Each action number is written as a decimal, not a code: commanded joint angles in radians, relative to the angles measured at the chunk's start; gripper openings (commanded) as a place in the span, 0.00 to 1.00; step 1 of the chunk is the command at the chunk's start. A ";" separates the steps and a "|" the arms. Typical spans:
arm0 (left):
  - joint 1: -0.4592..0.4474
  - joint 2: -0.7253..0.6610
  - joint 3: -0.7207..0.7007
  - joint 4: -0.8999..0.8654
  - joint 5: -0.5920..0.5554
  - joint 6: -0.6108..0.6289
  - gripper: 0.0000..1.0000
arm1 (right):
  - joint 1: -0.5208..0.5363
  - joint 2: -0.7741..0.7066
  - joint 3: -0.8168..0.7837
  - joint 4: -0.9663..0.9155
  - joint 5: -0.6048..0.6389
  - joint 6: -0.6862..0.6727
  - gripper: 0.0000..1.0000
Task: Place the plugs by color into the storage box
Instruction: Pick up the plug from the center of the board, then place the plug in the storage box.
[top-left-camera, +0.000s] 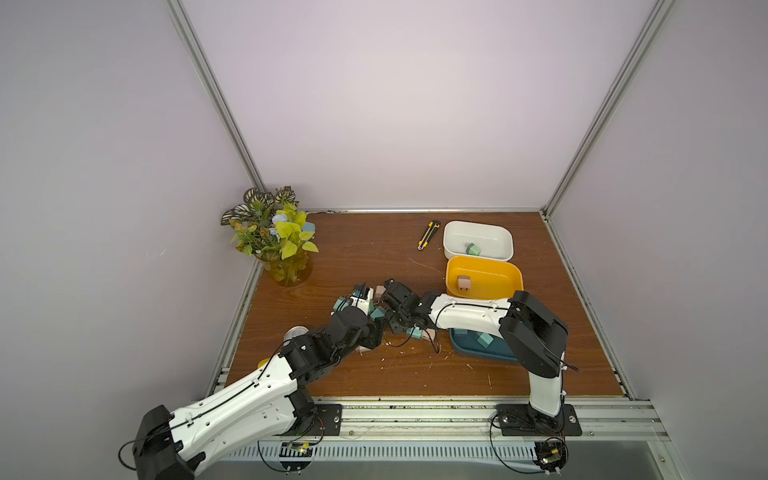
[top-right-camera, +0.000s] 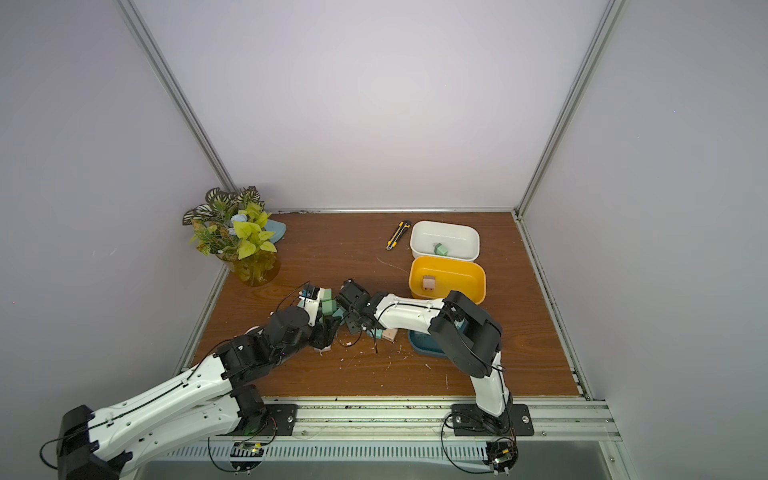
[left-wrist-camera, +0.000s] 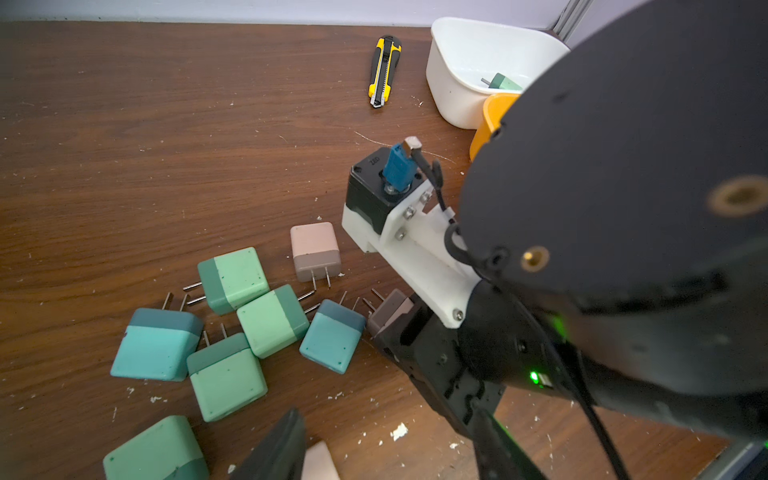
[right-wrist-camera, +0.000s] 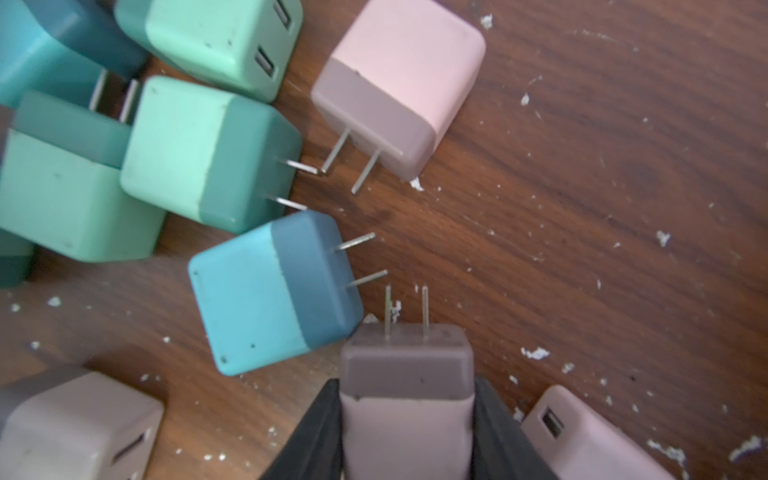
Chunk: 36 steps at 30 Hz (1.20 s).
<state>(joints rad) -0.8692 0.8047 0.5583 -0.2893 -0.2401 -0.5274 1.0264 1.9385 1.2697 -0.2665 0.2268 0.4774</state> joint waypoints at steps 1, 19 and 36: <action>0.012 -0.033 -0.005 0.002 0.000 -0.006 0.66 | 0.004 -0.080 0.030 0.044 -0.011 0.016 0.43; 0.012 -0.031 0.045 0.044 0.001 0.000 0.64 | -0.004 -0.211 0.009 0.054 0.067 0.007 0.42; 0.011 0.174 0.123 0.251 0.099 0.047 0.64 | -0.173 -0.422 -0.131 0.025 0.080 -0.020 0.42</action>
<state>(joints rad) -0.8684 0.9390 0.6392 -0.1066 -0.1886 -0.5034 0.8833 1.5738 1.1584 -0.2382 0.2920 0.4763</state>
